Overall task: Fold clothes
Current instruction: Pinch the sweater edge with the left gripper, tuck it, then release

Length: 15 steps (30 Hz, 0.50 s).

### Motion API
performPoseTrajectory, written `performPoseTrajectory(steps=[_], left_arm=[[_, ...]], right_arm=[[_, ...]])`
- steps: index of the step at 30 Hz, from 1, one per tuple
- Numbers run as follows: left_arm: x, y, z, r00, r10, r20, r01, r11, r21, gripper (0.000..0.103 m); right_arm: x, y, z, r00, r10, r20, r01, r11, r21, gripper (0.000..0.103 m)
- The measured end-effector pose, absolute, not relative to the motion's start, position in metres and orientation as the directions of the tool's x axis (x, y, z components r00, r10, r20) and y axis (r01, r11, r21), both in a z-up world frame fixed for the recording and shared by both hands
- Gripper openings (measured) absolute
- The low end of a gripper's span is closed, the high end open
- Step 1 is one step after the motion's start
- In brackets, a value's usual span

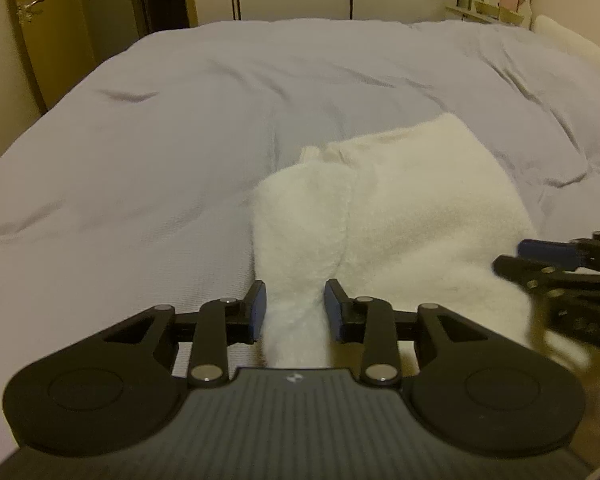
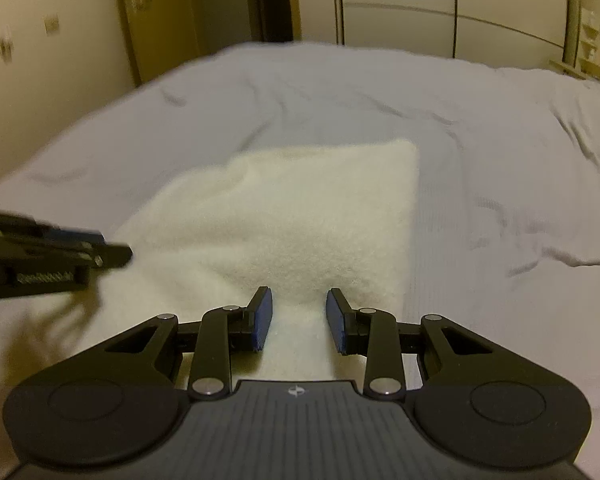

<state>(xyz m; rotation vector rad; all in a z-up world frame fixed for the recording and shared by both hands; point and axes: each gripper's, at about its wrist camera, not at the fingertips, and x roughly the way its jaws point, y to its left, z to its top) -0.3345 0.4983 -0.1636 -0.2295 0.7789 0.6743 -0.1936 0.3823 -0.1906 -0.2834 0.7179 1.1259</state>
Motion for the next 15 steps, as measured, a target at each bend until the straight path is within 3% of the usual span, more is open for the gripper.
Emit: performPoseTrajectory(steps=[3, 8, 15], left_arm=[[-0.351, 0.487, -0.149, 0.536, 0.494, -0.684, -0.645, 0.763, 0.045, 0.021], [-0.369, 0.459, -0.139, 0.611, 0.444, -0.655, -0.576, 0.817, 0.016, 0.021], [-0.359, 0.453, -0.181, 0.563, 0.473, -0.677, -0.56, 0.822, 0.108, 0.022]], right_arm=[[-0.193, 0.343, -0.176, 0.245, 0.781, -0.574, -0.861, 0.448, 0.241, 0.034], [-0.206, 0.297, -0.172, 0.221, 0.81, -0.543, -0.842, 0.44, 0.312, 0.034], [-0.227, 0.32, -0.202, 0.251, 0.739, -0.625, -0.88, 0.443, 0.171, 0.033]])
